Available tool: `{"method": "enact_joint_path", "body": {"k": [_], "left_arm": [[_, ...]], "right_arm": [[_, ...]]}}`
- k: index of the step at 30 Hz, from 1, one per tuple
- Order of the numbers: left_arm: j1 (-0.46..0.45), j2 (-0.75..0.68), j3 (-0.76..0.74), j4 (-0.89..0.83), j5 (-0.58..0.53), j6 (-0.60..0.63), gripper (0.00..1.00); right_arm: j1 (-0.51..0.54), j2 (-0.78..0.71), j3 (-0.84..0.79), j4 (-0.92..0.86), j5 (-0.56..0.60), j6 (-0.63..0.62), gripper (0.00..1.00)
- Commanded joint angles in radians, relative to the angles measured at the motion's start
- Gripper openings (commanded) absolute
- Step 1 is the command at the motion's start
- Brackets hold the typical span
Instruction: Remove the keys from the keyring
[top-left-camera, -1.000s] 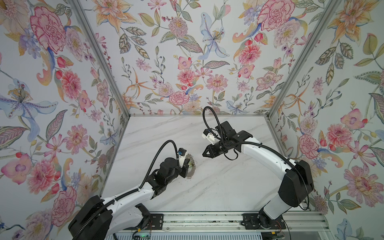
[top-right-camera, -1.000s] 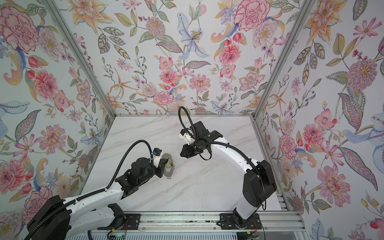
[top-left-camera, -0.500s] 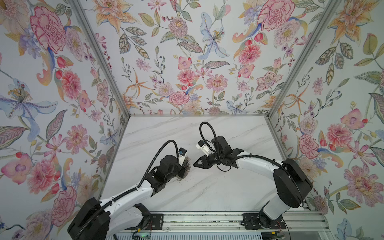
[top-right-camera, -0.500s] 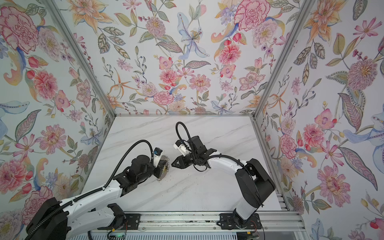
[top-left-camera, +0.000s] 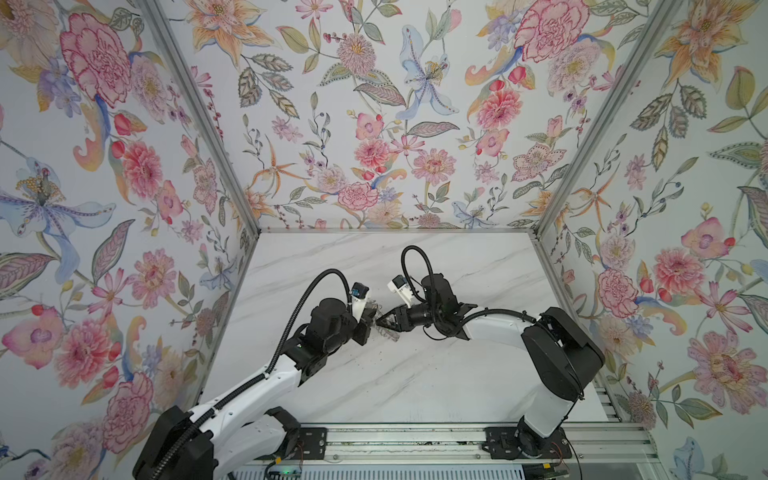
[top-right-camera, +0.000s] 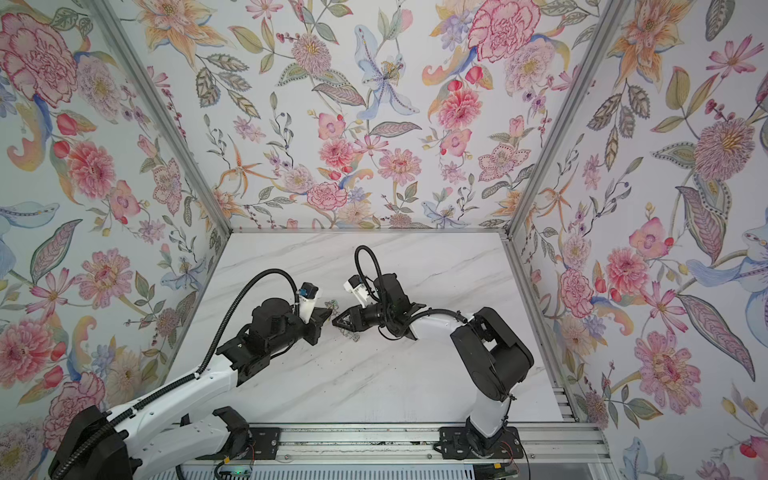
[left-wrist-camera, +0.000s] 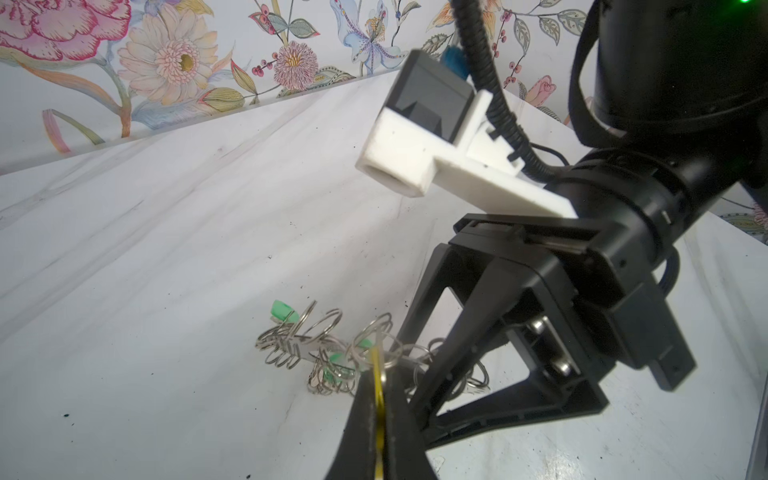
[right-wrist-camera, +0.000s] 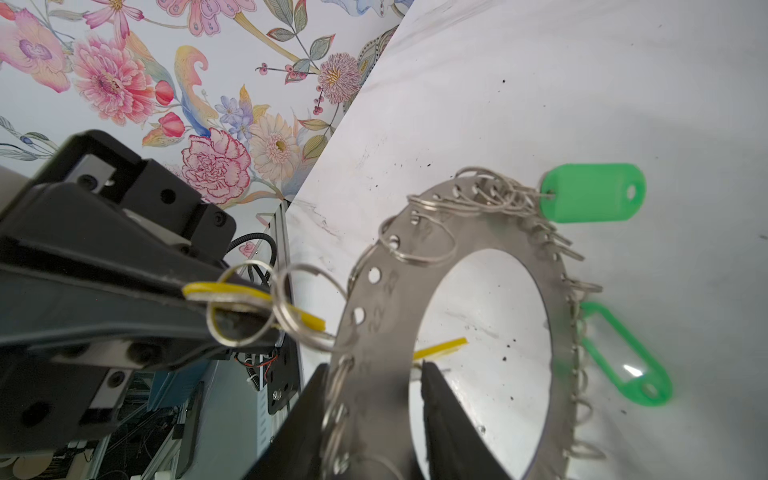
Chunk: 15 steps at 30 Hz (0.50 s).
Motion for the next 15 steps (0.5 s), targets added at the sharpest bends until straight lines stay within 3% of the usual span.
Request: {"method": "enact_joint_path", "body": {"k": [1, 6, 10, 15], "left_arm": [[0.015, -0.024, 0.045, 0.012, 0.046, -0.012, 0.0], [0.027, -0.037, 0.045, -0.018, 0.048, -0.005, 0.0], [0.037, -0.047, 0.037, -0.048, 0.037, 0.005, 0.0], [0.048, -0.053, 0.019, -0.039, 0.038, -0.004, 0.0]], "right_arm": [[0.006, 0.005, -0.002, 0.012, 0.01, -0.002, 0.29], [-0.008, -0.044, 0.037, -0.196, 0.116, -0.133, 0.12], [-0.007, -0.098, 0.092, -0.413, 0.281, -0.282, 0.1], [0.003, -0.154, 0.111, -0.519, 0.424, -0.371, 0.09]]}}
